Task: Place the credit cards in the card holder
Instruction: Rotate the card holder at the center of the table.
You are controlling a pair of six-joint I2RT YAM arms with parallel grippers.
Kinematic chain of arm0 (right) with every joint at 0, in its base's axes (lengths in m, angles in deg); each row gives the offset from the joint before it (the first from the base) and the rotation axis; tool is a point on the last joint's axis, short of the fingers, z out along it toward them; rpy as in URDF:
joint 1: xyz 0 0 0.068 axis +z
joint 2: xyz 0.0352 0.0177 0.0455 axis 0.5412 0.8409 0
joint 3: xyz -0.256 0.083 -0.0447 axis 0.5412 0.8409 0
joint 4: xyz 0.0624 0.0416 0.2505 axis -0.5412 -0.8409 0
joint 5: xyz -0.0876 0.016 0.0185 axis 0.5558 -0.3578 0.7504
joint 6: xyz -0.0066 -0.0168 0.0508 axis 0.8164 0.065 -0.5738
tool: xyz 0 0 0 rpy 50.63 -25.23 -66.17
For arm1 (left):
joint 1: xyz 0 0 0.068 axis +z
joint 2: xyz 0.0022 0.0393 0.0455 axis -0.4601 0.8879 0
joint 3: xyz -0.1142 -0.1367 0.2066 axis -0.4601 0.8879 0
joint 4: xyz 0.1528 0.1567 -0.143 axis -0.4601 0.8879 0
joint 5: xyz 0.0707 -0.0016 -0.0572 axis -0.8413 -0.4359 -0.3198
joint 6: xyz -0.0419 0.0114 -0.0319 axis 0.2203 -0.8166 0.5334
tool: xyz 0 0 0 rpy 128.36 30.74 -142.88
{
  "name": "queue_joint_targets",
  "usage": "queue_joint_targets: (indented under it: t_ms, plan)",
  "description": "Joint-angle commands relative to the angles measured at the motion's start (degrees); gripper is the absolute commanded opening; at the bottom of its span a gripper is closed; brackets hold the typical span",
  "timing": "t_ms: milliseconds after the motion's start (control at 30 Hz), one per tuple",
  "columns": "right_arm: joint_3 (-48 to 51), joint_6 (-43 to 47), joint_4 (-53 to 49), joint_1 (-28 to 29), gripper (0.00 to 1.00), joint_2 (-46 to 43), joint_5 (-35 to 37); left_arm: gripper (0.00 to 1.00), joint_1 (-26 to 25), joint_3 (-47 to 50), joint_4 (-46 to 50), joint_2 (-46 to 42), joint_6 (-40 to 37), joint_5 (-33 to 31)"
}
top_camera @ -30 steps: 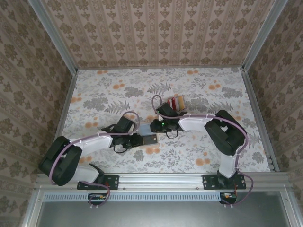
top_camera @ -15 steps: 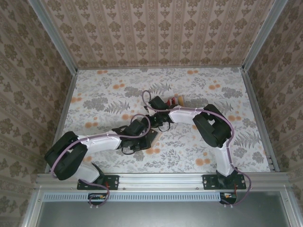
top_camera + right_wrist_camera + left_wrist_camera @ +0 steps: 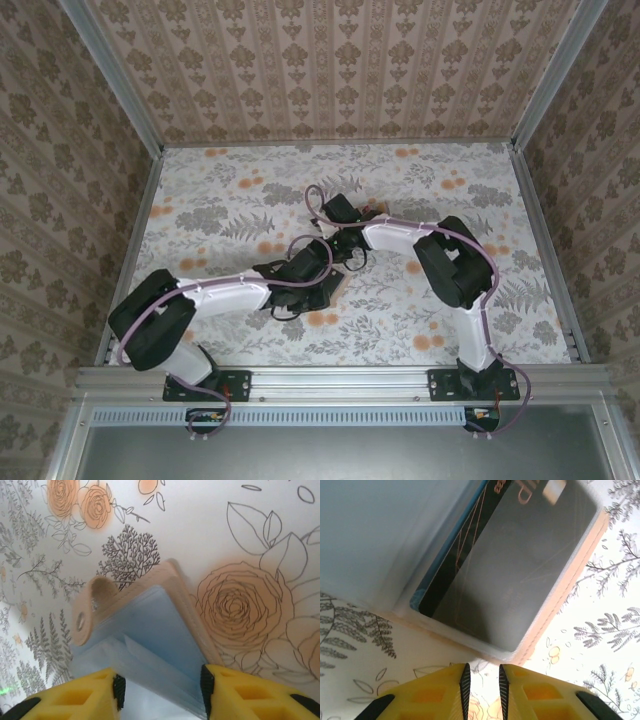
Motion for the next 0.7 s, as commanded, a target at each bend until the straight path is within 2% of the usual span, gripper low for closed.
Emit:
queue_joint_targets:
  t_ms: [0, 167, 367, 533, 667]
  plan:
    - [0.42, -0.6, -2.04, 0.94, 0.5, -7.17, -4.53, 0.26, -1.07, -0.31, -0.51, -3.51, -3.18, -1.05]
    - [1.03, -0.51, -3.52, -0.58, 0.52, -13.71, -0.97, 0.27, -0.31, 1.91, 1.01, -9.09, -3.09, -3.78]
    - [7.44, -1.59, -2.85, -0.85, 0.52, -22.09, 6.43, 0.31, 5.02, 0.63, 5.9, -15.04, -7.13, -4.9]
    - [17.99, -4.19, 0.76, -2.66, 0.53, -30.56, 9.9, 0.32, 14.39, -3.42, 7.74, -14.53, -12.74, 1.63]
    - [24.61, -4.9, 0.3, -4.84, 0.54, -37.23, 11.32, 0.32, 18.85, -8.01, 7.8, -11.08, -16.09, 5.09]
